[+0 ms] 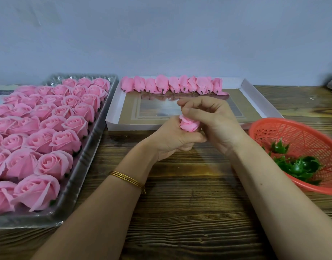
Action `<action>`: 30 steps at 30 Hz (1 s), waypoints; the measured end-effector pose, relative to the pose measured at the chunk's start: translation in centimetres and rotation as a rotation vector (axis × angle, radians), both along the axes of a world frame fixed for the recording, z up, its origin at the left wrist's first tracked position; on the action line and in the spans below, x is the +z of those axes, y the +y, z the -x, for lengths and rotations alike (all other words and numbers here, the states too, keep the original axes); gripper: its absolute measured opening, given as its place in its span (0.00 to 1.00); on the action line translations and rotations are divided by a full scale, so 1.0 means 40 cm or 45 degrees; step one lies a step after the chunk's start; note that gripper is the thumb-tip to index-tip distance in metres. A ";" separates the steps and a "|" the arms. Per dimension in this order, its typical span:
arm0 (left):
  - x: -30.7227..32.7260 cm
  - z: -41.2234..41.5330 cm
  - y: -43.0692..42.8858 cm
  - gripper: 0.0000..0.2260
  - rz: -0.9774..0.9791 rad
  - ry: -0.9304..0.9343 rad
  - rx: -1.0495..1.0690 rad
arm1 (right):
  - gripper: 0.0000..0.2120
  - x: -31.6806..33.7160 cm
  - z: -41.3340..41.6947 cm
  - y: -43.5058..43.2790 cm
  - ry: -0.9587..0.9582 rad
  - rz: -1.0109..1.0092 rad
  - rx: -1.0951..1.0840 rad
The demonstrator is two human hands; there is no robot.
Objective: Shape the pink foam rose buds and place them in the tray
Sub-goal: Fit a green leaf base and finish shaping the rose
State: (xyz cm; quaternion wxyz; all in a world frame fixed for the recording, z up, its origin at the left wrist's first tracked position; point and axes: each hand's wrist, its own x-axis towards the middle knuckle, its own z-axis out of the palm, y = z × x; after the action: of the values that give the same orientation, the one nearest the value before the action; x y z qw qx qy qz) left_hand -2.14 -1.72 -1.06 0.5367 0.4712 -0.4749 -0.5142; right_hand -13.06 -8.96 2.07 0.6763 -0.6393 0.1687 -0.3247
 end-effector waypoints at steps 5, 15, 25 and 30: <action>-0.004 0.000 -0.003 0.06 -0.012 -0.033 -0.002 | 0.10 0.004 0.000 0.009 0.059 0.068 -0.015; 0.006 0.004 0.001 0.07 -0.024 -0.047 0.010 | 0.08 0.002 0.000 0.015 0.098 0.124 -0.042; -0.002 -0.002 -0.002 0.08 -0.008 -0.014 -0.021 | 0.06 0.000 0.002 0.011 0.089 0.106 0.012; 0.002 0.002 -0.002 0.10 0.001 -0.019 -0.009 | 0.04 0.001 0.003 0.011 0.119 0.096 0.026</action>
State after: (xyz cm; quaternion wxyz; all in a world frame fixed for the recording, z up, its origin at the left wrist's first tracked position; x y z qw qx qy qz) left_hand -2.22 -1.79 -0.99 0.5316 0.4730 -0.4808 -0.5123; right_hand -13.17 -8.53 2.10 0.6465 -0.6804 0.1814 -0.2937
